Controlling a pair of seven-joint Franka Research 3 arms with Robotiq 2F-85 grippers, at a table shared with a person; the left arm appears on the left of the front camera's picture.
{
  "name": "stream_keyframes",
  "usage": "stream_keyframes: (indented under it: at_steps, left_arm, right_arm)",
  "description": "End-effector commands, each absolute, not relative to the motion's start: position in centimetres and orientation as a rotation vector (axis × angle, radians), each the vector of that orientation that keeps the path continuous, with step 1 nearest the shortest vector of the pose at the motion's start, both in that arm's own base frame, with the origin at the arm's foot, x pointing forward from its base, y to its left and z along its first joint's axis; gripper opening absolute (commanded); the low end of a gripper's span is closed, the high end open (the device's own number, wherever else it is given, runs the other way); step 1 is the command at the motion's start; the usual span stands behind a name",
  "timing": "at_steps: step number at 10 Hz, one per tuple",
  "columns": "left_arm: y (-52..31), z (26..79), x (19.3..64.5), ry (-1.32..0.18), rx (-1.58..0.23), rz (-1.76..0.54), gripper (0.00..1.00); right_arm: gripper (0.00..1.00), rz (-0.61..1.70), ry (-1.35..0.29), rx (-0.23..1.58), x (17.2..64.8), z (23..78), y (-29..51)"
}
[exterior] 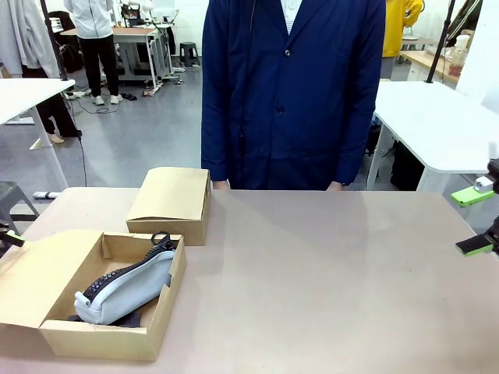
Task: Place items inside the box.
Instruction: Close the lid of the Mailer Box closest to the robot.
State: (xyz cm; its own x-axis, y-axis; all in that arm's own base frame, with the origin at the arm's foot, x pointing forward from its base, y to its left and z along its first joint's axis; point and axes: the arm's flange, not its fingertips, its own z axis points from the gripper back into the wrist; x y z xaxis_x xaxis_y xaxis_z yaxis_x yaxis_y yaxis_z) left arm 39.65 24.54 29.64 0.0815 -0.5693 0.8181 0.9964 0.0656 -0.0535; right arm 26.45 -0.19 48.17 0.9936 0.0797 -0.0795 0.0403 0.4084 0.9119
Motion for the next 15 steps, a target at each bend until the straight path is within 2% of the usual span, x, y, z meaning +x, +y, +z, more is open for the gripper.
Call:
stream_keyframes:
  at_steps: [1, 4, 7, 8, 11, 15]
  left_arm:
    - [25.0, 29.7, 39.9, -0.779, -0.791, -1.365, 1.00]
    - [25.0, 29.2, 40.0, -0.775, -0.797, -1.372, 1.00]
    - [25.5, 28.8, 40.2, -0.747, -0.726, -1.373, 1.00]
    - [25.8, 28.5, 40.2, -0.706, -0.678, -1.365, 1.00]
    - [25.9, 27.2, 38.9, -0.517, -0.712, -1.368, 1.00]
    - [26.7, 25.8, 39.9, -0.450, -0.720, -1.331, 1.00]
  right_arm:
    - [1.00, 0.011, 0.119, 1.169, 26.3, 48.6, -0.1]
    - [1.00, 0.011, 0.119, 1.169, 26.3, 48.6, -0.1]
    - [1.00, 0.011, 0.119, 1.169, 26.3, 48.6, -0.1]
    - [1.00, 0.011, 0.119, 1.169, 26.3, 48.6, -0.1]
    - [1.00, 0.011, 0.119, 1.169, 26.3, 48.6, -0.1]
    - [1.00, 0.011, 0.119, 1.169, 26.3, 48.6, -0.1]
